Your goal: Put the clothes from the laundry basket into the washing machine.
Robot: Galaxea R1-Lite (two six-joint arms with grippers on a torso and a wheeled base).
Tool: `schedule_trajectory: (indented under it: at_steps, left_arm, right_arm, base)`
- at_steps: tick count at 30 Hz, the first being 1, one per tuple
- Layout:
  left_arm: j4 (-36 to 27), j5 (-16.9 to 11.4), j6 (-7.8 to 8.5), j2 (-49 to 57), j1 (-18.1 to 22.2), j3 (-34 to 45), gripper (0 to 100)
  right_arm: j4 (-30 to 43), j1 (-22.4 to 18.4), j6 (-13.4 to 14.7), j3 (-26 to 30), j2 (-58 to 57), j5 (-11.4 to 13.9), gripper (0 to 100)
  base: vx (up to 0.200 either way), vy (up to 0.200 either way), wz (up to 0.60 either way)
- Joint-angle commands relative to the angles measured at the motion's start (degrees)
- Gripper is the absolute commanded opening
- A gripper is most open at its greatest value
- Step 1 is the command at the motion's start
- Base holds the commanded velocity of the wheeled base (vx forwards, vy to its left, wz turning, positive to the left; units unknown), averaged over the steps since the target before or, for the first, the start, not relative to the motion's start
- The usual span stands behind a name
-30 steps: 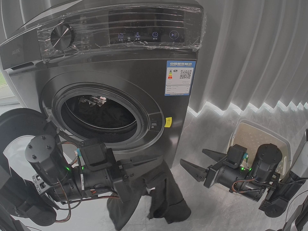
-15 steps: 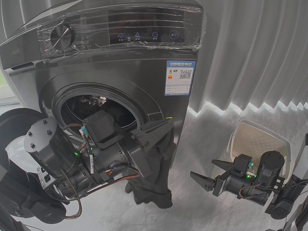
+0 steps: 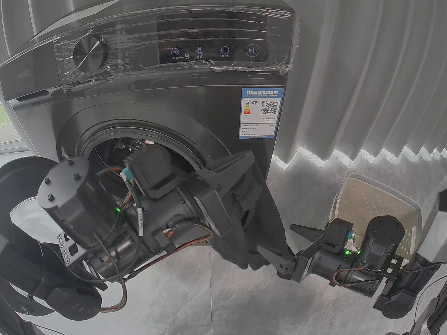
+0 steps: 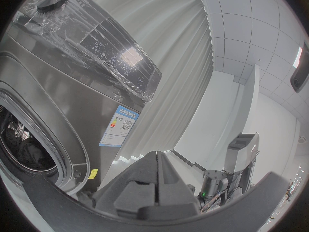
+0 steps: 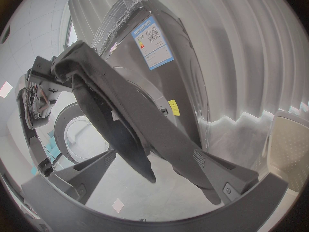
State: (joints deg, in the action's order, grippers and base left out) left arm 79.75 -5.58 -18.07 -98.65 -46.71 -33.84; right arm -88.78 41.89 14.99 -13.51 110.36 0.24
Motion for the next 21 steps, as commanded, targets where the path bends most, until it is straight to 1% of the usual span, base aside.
schedule_trajectory:
  at_steps: [1, 6, 16, 18, 20, 21]
  left_arm:
    - [-0.3, 0.6, -0.04, -0.1, -0.2, -1.0, 0]
    - [-0.3, 0.7, -0.04, 0.3, -0.7, -1.1, 0]
    - [0.0, 0.7, -0.04, 0.8, -1.0, -1.1, 0]
    - [-0.2, 0.7, -0.04, 1.8, -1.7, -1.1, 0]
    - [-0.3, 0.7, -0.04, 2.0, -1.8, -1.1, 0]
    - [-0.2, 0.7, -0.04, 2.1, -1.8, -1.1, 0]
  right_arm:
    - [0.0, 2.1, 0.4, -3.2, 3.4, 0.1, 100]
    - [-0.1, 1.6, 0.3, -7.4, 7.4, 0.2, 100]
    - [-0.2, 2.1, 0.0, -10.3, 12.1, 0.5, 100]
    - [-0.2, 2.4, 0.0, -11.8, 13.1, 1.8, 100]
    - [-0.2, 2.4, 0.0, -12.6, 13.8, 2.2, 100]
    - [-0.2, 2.3, -0.1, -14.2, 14.9, 2.3, 100]
  base:
    - [0.0, 0.0, 0.0]
    - [0.0, 0.0, 0.0]
    - [0.0, 0.0, 0.0]
    - [0.0, 0.0, 0.0]
    - [0.0, 0.0, 0.0]
    - [0.0, 0.0, 0.0]
